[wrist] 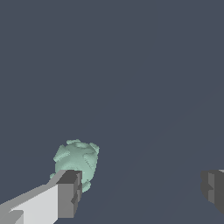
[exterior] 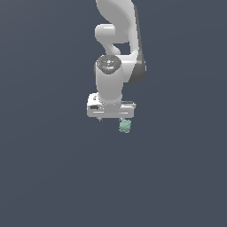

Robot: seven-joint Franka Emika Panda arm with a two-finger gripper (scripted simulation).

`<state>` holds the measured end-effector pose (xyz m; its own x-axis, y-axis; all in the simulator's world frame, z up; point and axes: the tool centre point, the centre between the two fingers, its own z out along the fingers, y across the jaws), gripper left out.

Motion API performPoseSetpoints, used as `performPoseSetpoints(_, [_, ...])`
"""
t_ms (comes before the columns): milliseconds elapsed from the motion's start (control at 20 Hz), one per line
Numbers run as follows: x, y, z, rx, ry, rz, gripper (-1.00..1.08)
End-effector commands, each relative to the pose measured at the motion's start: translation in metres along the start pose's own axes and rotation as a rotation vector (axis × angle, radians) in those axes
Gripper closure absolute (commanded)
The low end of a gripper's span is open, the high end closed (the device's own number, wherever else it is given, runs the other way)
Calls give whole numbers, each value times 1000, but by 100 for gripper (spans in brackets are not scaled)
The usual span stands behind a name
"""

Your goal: Pick up the object and move it to a goal position.

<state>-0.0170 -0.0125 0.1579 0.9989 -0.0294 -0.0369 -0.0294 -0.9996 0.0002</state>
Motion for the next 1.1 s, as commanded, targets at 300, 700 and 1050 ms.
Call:
performPoseSetpoints(300, [-4, 16, 7, -5, -12, 2, -92])
performPoseSetpoints(700, [-6, 25, 11, -8, -19, 2, -92])
performPoseSetpoints(1050, [-10, 9, 20, -8, -10, 34, -92])
